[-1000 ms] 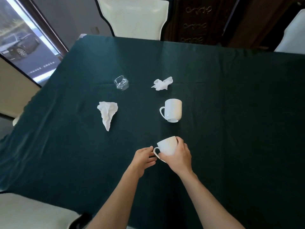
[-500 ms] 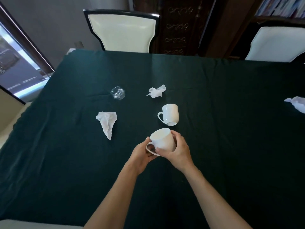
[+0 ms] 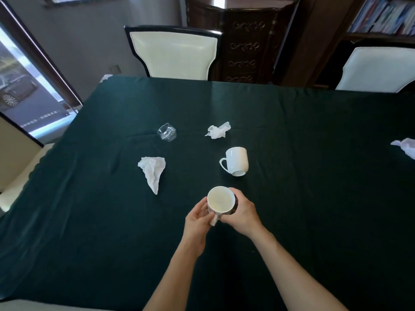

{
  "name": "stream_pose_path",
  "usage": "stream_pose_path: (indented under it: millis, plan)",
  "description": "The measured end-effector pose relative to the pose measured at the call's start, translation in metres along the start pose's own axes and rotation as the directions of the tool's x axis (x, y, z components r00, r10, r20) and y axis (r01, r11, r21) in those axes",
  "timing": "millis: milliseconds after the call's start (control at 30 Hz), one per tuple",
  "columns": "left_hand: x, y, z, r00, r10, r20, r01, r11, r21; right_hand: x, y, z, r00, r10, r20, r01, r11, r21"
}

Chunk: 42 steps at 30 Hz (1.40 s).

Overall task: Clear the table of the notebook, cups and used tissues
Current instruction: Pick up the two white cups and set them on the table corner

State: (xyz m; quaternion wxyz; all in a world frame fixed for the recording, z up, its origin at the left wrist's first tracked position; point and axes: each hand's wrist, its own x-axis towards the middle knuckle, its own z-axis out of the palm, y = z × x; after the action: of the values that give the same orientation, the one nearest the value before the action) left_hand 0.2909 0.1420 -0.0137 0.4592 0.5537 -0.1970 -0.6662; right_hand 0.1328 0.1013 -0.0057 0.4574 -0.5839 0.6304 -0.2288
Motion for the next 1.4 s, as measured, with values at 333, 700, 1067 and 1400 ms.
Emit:
stream_pose_path:
  millis: [333,700,1067,1400]
  plan:
    - [0.001,-0.015,0.004,0.991,-0.053,-0.124,0.043,0.995,-0.086,0.008,0.005,0.002,0.992,0.028,0.120,-0.026,1.000,-0.013]
    - [0.007,-0.021,-0.006,0.973,-0.102,-0.207,0.094,0.994,-0.049,0.014,0.016,-0.001,0.974,0.042,0.220,-0.037,0.999,-0.026]
    - [0.092,0.032,-0.012,0.962,-0.067,-0.266,0.138,0.956,0.259,0.055,0.015,-0.040,0.986,0.154,-0.064,-0.155,0.988,-0.003]
    - [0.171,0.075,0.044,0.991,-0.058,-0.119,0.102,0.910,0.402,0.120,-0.011,-0.055,0.956,0.177,-0.232,-0.198,0.978,-0.069]
